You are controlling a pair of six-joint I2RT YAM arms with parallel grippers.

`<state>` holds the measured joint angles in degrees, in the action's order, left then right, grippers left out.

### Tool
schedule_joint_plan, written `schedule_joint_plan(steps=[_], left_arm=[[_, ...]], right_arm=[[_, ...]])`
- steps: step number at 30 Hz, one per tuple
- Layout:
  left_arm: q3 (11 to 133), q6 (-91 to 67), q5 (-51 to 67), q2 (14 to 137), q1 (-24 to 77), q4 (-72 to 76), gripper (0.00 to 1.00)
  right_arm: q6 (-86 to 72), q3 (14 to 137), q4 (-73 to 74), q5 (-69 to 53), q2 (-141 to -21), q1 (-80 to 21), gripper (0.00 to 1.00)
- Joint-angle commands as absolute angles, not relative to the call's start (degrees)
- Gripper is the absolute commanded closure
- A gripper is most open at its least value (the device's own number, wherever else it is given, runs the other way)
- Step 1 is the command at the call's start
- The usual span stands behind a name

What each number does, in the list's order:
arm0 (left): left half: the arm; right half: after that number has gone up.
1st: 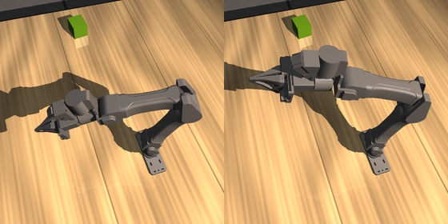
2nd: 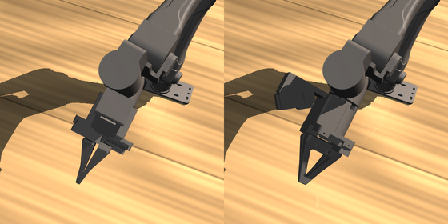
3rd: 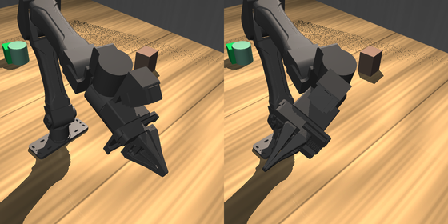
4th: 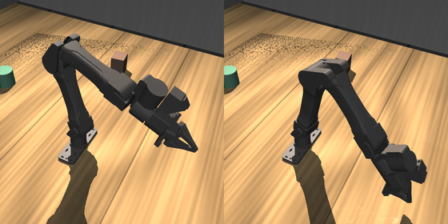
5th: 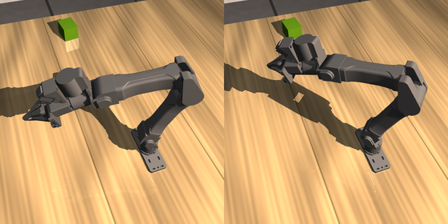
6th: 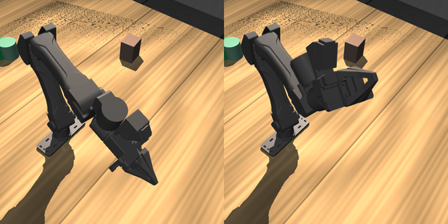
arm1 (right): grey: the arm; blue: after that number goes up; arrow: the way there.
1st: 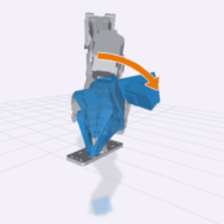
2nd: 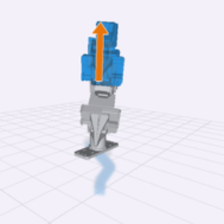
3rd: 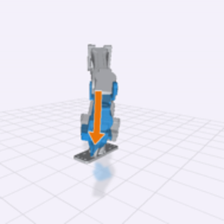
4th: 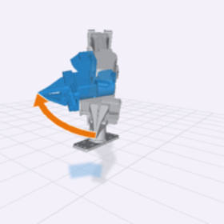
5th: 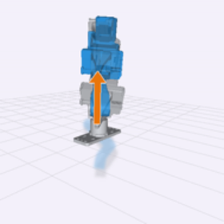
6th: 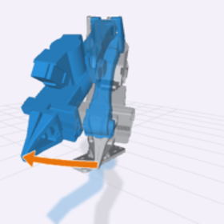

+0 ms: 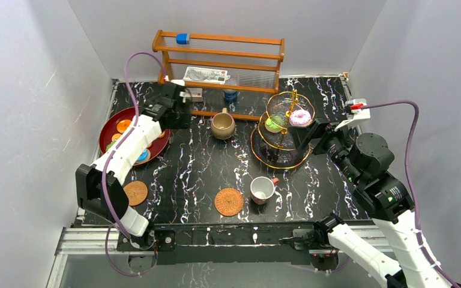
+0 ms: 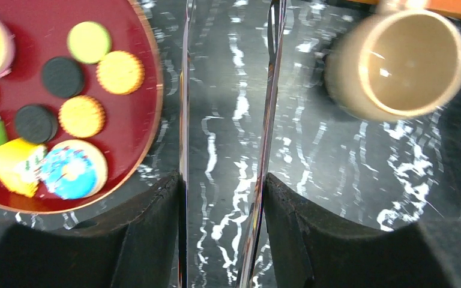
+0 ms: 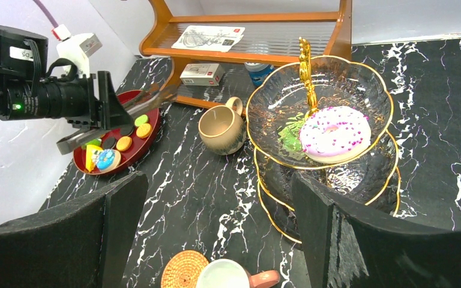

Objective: Serve the afternoon tea
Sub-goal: Pick up the desert from the tray.

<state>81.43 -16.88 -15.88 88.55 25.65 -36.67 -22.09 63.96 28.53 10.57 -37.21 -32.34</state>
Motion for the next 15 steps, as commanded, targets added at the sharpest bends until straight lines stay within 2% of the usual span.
schedule_joint_plan(steps=[1, 15], left_arm=[[79.0, -16.6, -16.6, 83.7, 18.9, -37.8, 0.52], [72.4, -16.4, -13.8, 84.8, 9.1, -36.2, 0.53]], right_arm=[[-21.2, 64.4, 25.7, 11.4, -36.4, -32.6, 0.01], [-20.9, 63.9, 25.6, 11.6, -36.3, -32.6, 0.01]])
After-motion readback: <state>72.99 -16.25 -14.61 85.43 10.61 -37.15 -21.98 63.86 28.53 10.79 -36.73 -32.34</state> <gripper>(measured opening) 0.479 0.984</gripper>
